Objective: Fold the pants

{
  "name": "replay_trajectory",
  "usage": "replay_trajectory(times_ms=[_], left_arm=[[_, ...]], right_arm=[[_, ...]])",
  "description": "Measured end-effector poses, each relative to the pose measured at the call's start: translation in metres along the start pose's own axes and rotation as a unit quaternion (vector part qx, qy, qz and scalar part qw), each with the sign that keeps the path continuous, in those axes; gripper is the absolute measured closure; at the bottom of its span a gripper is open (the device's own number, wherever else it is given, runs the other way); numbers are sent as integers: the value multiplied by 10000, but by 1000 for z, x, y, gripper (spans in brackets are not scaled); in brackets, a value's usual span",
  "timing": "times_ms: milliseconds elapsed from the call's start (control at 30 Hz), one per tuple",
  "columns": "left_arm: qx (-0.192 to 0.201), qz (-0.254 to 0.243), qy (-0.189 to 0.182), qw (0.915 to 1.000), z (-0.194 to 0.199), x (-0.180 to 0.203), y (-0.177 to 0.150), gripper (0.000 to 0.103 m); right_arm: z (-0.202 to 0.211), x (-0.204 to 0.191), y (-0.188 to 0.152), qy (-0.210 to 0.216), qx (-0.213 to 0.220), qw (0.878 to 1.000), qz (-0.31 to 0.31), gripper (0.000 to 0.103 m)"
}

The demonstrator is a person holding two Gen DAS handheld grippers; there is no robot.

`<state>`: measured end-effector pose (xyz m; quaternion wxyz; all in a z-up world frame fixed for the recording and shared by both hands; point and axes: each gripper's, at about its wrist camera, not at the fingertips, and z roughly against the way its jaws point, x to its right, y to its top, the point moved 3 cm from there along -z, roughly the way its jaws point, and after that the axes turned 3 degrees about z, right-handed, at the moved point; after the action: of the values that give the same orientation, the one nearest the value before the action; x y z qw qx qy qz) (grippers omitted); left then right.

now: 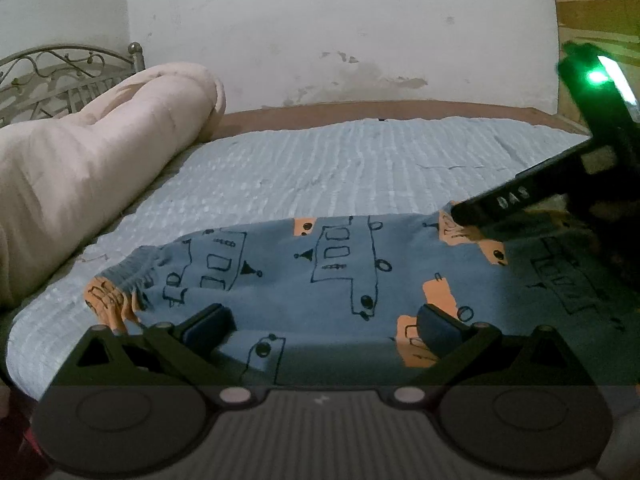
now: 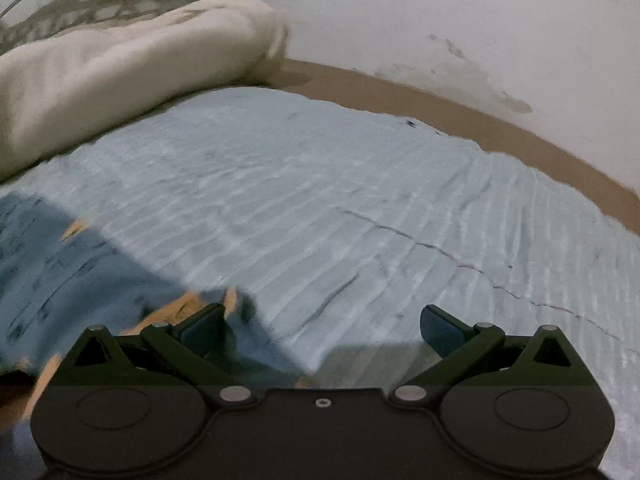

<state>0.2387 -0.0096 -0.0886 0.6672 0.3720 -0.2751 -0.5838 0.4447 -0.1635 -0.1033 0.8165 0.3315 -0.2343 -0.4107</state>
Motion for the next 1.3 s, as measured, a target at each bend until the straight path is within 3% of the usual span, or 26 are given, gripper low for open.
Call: replay_trajectory(times_ms=[100,200,367,533,667,800,900,1033,1133,1300], left_arm=[[-38,47,5,10000,1,0,2,1],[-82,160,-21,9998,4,-2,7,1],[-37,357,-162,9992,13,1,14,1],[-61,308,-474,9984,20,28,17,1],[-86,49,-715,9974,28,58,13,1],[-236,-71,-912,9955,31,88,8,1],[-325,-232,-1070,9935,34,113,6,1],[-361,-486,-1170,9913,36,144,4,1],[-364,-594,-1212,9902,35,162,5,1],[-411,-620,-1271,9891,36,180,6,1]], right_arm=[[-7,12,4,-105,25,9997,-223,1],[3,27,0,-761,46,9967,-267,1],[78,33,-28,-534,329,9980,-91,1],[154,20,-94,-420,627,9964,378,1],[178,34,-147,-1476,540,9850,712,1],[203,86,-176,-2194,608,9737,-113,1],[221,118,-196,-2827,597,9565,-412,1],[246,152,-219,-3287,643,9378,-915,1],[272,167,-236,-3151,977,9301,-1617,1],[300,165,-258,-1663,1446,9336,-2826,1]])
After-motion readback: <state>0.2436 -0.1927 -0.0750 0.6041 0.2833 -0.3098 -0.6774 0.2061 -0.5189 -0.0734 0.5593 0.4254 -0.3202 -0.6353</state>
